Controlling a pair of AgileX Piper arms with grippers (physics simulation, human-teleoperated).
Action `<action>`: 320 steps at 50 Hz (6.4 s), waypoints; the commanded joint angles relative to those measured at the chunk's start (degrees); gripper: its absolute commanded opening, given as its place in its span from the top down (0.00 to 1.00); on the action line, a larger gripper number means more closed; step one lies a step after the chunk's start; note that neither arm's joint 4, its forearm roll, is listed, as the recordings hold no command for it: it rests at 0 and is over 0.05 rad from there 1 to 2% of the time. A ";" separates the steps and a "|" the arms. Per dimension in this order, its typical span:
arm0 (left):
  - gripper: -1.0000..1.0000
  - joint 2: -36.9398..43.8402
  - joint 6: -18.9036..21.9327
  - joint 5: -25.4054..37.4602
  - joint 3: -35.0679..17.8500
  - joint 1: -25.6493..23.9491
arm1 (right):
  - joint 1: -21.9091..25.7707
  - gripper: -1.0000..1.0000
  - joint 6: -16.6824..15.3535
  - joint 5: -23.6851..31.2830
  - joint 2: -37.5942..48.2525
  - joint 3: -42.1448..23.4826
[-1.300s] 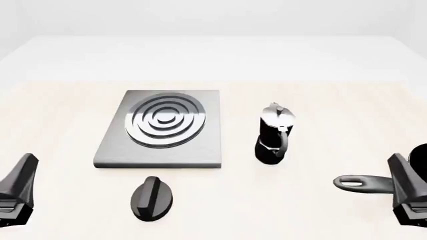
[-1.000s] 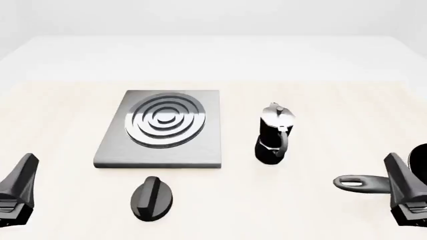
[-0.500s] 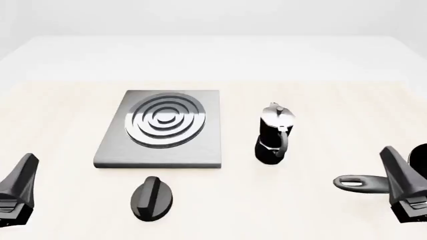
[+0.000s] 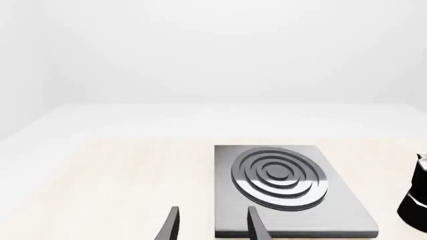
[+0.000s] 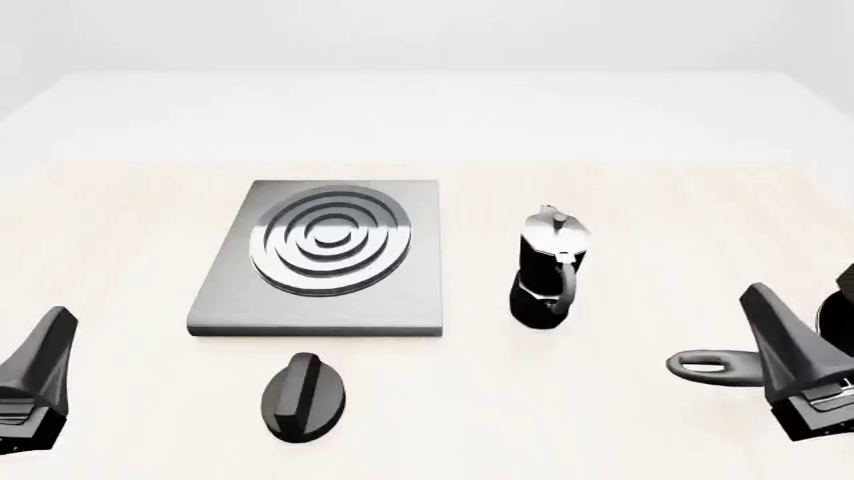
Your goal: Put the moka pot on the stove.
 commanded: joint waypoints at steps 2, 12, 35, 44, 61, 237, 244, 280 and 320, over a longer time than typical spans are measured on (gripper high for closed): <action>0.00 0.00 0.00 0.00 0.00 0.00 | 2.15 0.00 0.49 -2.57 2.24 0.25; 0.00 0.00 0.00 0.00 0.00 0.00 | 3.67 0.00 -0.01 -6.08 5.19 0.94; 0.00 0.00 0.00 0.00 0.00 0.00 | 6.19 0.00 0.40 -13.26 12.09 2.11; 0.00 0.00 0.00 0.00 0.00 0.00 | 7.43 0.00 0.56 -18.60 17.38 2.35; 0.00 0.00 0.00 0.00 0.00 0.00 | 8.42 0.00 0.63 -29.06 28.37 2.60; 0.00 0.00 0.00 0.00 0.00 0.00 | 13.59 0.00 4.20 -63.95 90.04 -7.64; 0.00 0.00 0.00 0.00 0.00 0.00 | 13.73 0.00 4.29 -63.92 91.37 -8.31; 0.00 0.00 0.00 0.00 0.00 0.00 | 14.23 1.00 2.51 -62.71 87.23 -7.63; 0.00 0.00 0.00 0.00 0.00 0.00 | 14.93 1.00 -2.57 -53.11 71.07 -8.37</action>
